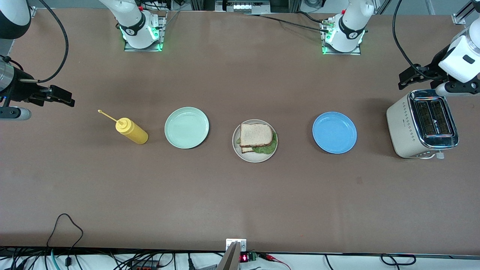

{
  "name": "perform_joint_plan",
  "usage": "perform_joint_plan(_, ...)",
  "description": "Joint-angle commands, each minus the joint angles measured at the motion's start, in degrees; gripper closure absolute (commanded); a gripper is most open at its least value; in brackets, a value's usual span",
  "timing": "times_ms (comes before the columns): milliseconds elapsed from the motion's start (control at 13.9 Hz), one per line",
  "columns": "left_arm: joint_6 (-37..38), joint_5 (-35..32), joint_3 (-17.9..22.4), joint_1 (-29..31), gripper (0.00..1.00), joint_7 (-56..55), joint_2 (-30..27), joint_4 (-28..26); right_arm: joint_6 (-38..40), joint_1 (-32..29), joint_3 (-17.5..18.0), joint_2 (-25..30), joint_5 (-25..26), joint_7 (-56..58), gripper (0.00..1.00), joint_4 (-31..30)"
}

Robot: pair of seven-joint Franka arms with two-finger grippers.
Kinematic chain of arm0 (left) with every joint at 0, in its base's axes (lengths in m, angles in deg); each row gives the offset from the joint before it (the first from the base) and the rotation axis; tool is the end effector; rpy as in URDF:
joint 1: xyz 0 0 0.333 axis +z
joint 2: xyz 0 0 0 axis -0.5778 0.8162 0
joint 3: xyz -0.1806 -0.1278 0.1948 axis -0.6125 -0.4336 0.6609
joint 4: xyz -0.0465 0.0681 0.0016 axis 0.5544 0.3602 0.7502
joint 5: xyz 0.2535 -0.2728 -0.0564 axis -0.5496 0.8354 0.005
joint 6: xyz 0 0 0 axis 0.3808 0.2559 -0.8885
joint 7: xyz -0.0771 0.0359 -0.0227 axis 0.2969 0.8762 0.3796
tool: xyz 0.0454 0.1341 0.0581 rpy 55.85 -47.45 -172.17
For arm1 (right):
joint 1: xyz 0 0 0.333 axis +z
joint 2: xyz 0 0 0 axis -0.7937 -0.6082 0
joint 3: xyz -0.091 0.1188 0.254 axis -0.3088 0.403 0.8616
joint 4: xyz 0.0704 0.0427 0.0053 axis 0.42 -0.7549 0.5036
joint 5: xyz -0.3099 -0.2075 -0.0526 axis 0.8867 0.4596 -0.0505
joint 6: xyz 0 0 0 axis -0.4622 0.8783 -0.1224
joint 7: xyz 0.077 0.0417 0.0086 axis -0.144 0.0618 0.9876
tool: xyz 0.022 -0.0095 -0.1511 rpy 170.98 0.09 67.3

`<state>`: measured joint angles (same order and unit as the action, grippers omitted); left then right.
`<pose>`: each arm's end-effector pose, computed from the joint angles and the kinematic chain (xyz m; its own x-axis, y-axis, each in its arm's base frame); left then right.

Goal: Make sandwich in beige plate with both arms

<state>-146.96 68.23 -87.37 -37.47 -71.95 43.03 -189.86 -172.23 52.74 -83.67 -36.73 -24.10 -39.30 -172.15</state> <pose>0.5048 -0.0076 0.5226 0.9973 0.0335 -0.0655 0.0330 -0.9994 -0.0096 0.5619 -0.0042 0.5008 0.9958 -0.0140 -0.0899 -0.0152 -0.9998 -0.0130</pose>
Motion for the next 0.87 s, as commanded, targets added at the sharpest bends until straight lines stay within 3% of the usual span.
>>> perform_joint_plan(0,0.4,-0.8,-0.2,-0.3,0.00,-0.2,-0.7,-0.4,0.1,-0.1,-0.1,0.6,-0.2,0.2,0.00,-0.4)
perform_joint_plan(433,0.5,-0.8,-2.7,3.1,0.00,0.4,-0.4,-0.4,0.1,-0.1,-0.1,0.6,-0.2,0.0,0.00,-0.4)
perform_joint_plan(794,0.5,-0.8,-0.9,1.3,0.00,-0.3,-0.9,-0.5,0.2,-0.1,-0.1,0.6,-0.2,0.0,0.00,-0.4)
